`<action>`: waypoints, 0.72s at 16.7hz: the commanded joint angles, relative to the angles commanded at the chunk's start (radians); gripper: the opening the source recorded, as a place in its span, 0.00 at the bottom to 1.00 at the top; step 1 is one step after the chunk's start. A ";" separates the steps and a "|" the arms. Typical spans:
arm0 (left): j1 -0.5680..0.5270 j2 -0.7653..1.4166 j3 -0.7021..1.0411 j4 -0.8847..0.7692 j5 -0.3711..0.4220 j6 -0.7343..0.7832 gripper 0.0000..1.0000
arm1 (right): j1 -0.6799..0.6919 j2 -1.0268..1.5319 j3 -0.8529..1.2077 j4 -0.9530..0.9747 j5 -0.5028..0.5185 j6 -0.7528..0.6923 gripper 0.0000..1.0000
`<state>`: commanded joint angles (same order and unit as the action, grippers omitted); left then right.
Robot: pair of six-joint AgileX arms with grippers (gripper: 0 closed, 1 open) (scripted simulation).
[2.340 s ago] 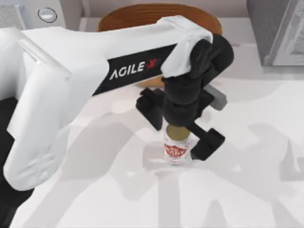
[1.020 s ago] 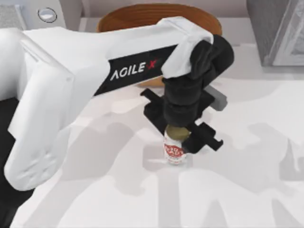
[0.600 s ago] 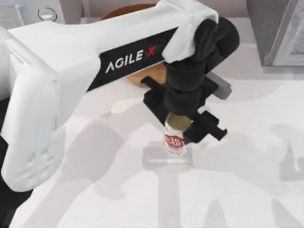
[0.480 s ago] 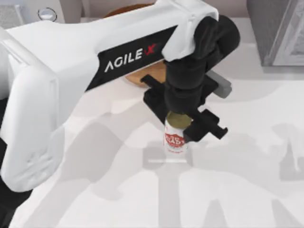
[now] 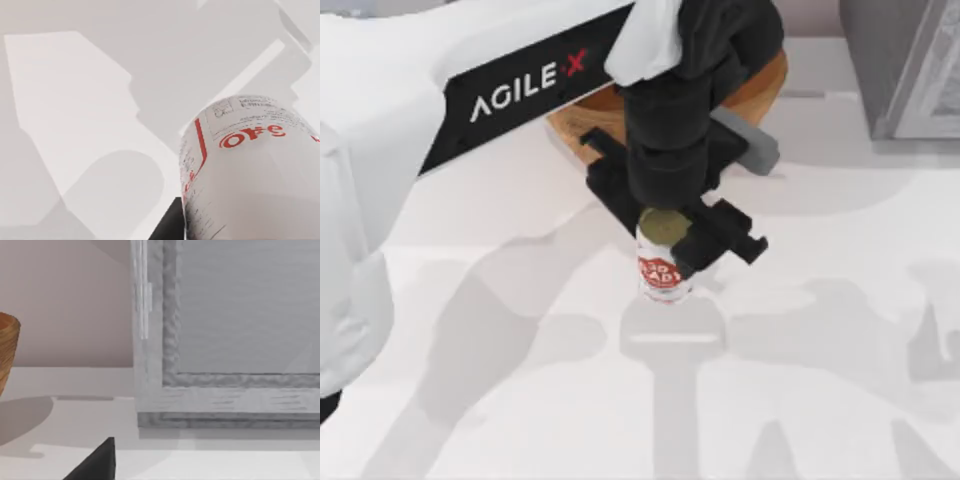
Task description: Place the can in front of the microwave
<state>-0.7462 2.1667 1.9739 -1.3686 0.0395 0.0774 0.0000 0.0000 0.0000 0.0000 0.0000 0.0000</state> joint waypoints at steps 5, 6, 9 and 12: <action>0.280 -0.090 -0.049 -0.045 0.020 0.052 0.00 | 0.000 0.000 0.000 0.000 0.000 0.000 1.00; 0.363 -0.094 -0.061 -0.040 0.017 0.052 0.00 | 0.000 0.000 0.000 0.000 0.000 0.000 1.00; 0.593 -0.081 -0.095 0.004 -0.002 0.040 0.00 | 0.000 0.000 0.000 0.000 0.000 0.000 1.00; 0.743 -0.047 -0.121 0.067 -0.025 0.017 0.00 | 0.000 0.000 0.000 0.000 0.000 0.000 1.00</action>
<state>-0.0034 2.1201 1.8528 -1.3020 0.0142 0.0943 0.0000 0.0000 0.0000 0.0000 0.0000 0.0000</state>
